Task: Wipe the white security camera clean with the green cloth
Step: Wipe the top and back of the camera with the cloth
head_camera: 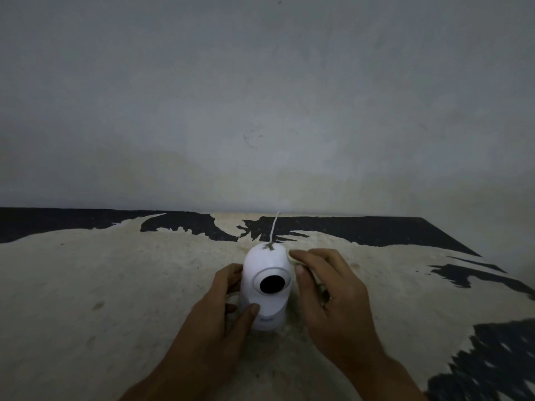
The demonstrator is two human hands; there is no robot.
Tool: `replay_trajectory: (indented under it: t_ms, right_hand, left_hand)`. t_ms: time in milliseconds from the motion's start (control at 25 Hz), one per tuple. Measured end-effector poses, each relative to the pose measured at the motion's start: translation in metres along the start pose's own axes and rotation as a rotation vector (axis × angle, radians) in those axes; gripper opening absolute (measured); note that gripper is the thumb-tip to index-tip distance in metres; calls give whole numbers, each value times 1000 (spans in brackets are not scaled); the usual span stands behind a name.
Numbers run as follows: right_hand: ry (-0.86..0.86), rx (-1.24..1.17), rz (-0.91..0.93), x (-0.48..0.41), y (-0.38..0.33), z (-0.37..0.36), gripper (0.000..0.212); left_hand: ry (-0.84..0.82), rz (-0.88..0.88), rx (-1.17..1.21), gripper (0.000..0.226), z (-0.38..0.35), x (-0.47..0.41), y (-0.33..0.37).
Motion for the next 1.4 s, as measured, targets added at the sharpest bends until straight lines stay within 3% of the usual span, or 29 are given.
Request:
replay_trajectory:
  t_ms: [120, 280, 440, 680, 880, 1080, 1280, 1400]
  right_hand:
    - [-83, 35, -49, 6, 14, -6, 23]
    - [48, -8, -39, 1, 5, 4, 19]
    - [-6, -50, -54, 3, 11, 3, 11]
    - [125, -21, -16, 4, -3, 3, 24]
    - [59, 69, 249, 15, -34, -11, 31]
    - [119, 177, 195, 7, -25, -5, 45]
    - [-57, 169, 357, 8, -42, -15, 34]
    - [23, 204, 202, 0, -21, -2, 38]
  left_hand:
    - [-14, -2, 3, 59, -1, 1, 0]
    - [-16, 17, -6, 60, -1, 0, 1]
    - [-24, 29, 10, 57, -1, 0, 1]
    - [-30, 25, 19, 45, 0, 2, 5]
    - [-15, 35, -2, 48, -1, 0, 4]
    - [-44, 62, 8, 45, -3, 0, 0]
    - [9, 82, -7, 51, -1, -1, 0]
    - [-29, 49, -2, 54, -1, 0, 0]
Point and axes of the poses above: each hand's wrist, its own x-axis away from the middle knuckle, its own z-axis out of the back of the hand, y = z × x, the point moved 7 cm from there along -x, towards the middle knuckle, and after that the axes turned 5 degrees about y, right-handed, at the moved point
